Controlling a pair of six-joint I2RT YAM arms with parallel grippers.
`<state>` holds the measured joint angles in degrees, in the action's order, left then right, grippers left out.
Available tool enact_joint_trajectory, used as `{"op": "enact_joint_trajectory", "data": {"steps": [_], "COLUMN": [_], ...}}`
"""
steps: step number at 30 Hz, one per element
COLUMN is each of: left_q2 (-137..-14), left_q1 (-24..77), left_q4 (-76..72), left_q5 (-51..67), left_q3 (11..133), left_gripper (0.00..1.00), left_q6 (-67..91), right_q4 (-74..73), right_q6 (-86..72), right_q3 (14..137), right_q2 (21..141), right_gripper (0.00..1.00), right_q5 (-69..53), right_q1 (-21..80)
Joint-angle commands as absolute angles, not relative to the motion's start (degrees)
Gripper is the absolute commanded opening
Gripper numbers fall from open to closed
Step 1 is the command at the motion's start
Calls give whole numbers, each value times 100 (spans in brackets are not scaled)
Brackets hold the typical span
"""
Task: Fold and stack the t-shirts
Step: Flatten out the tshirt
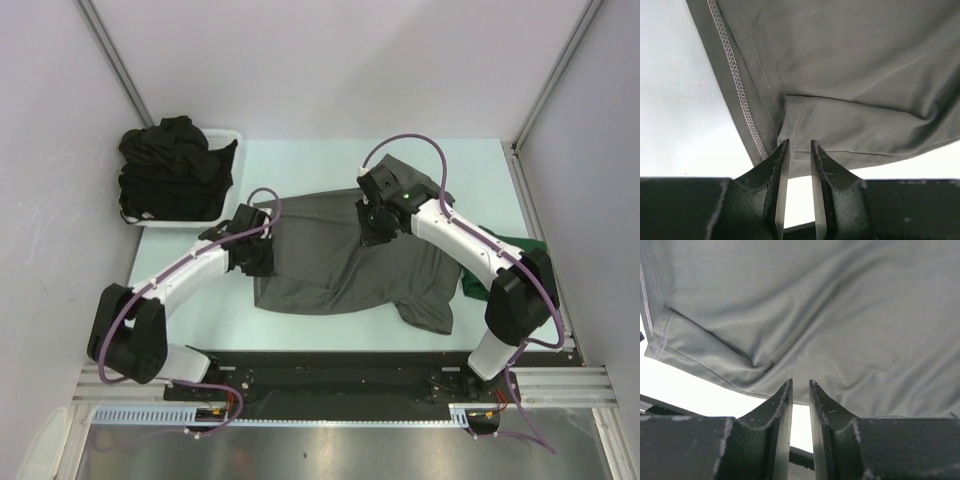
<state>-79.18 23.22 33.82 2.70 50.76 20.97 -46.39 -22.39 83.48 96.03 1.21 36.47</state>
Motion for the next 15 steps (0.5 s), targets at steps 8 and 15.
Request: {"op": "enact_joint_trajectory", "data": {"steps": [8,15], "left_q2": [-8648,-8841], "left_q1": [2540,2566], "left_q4": [3463,3454], "left_q5": [-193,-290], "left_q3": [5370,5598], "left_gripper": [28,29], "left_q6": [2127,2057], "right_q4": [-4808,-4825], "right_q6": [-2153,-2109], "right_q3": [8403,8323], "right_q2": [9334,9290], "right_gripper": [24,24], "right_q5": [360,360], "right_q1": [3647,3595]}}
